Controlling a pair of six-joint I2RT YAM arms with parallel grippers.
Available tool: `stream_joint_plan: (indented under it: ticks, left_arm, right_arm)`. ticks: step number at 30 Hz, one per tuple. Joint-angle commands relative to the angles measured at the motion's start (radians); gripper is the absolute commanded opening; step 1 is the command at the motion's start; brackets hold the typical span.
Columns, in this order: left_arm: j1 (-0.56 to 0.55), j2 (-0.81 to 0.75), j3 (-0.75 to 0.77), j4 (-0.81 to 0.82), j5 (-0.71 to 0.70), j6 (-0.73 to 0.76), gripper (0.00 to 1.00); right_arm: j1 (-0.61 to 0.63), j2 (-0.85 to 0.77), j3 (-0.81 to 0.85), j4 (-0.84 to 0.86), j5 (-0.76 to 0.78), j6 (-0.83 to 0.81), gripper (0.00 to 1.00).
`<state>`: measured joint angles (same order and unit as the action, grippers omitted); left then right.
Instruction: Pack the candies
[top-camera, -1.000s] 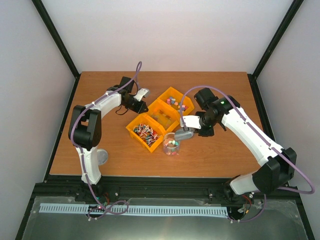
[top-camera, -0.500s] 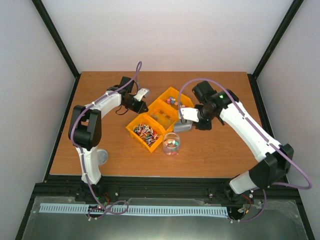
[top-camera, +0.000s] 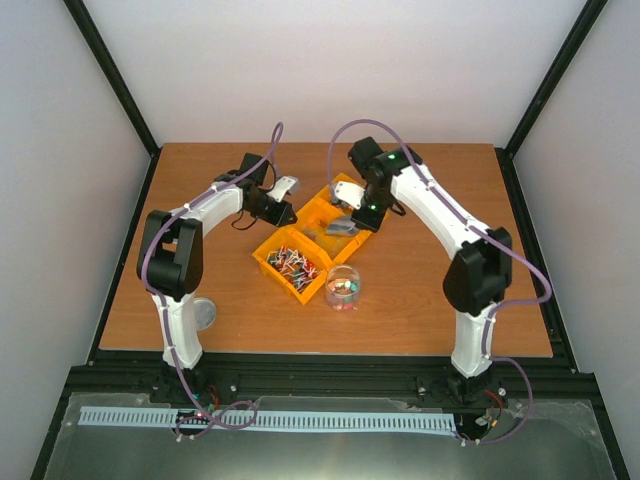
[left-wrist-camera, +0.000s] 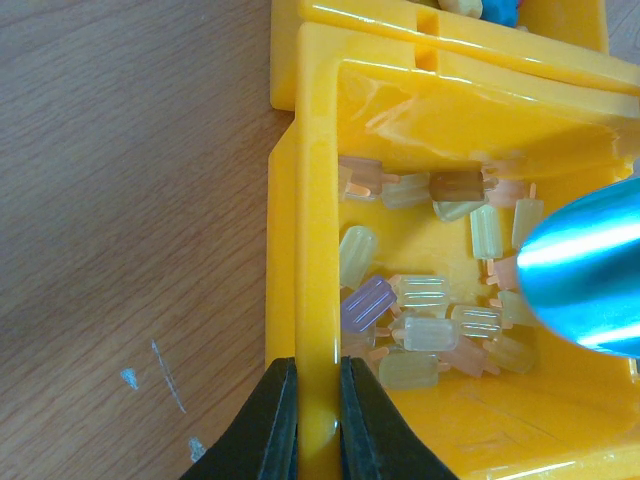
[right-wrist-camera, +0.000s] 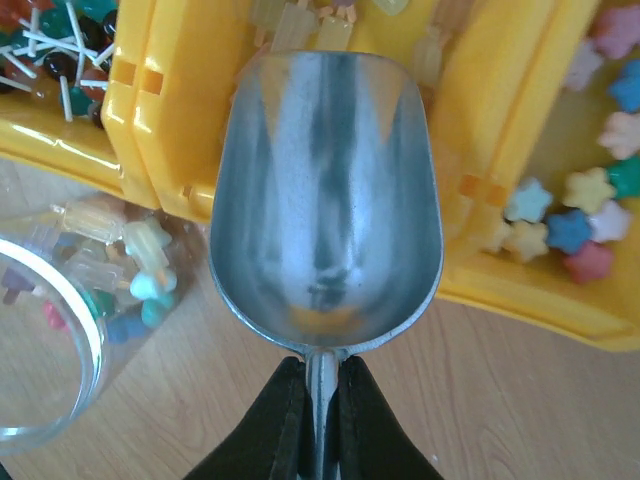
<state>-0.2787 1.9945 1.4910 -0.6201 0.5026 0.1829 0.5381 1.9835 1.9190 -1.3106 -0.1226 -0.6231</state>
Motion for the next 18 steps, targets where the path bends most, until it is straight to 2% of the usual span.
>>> stream_joint_plan:
  ticks: [1, 11, 18]
  left_arm:
    - [0.002, 0.0, -0.007, 0.032, -0.014, -0.031, 0.01]
    - [0.003, 0.001, -0.012, 0.042, -0.005, -0.032, 0.01]
    - [-0.003, 0.008, -0.017, 0.057, 0.007, -0.04, 0.01]
  right_arm:
    - [0.028, 0.072, 0.041, -0.04, 0.001, 0.07, 0.03]
    - [0.049, 0.162, 0.007, -0.003, 0.097, -0.087, 0.03]
    - [0.099, 0.247, 0.006, 0.066, 0.034, -0.072, 0.03]
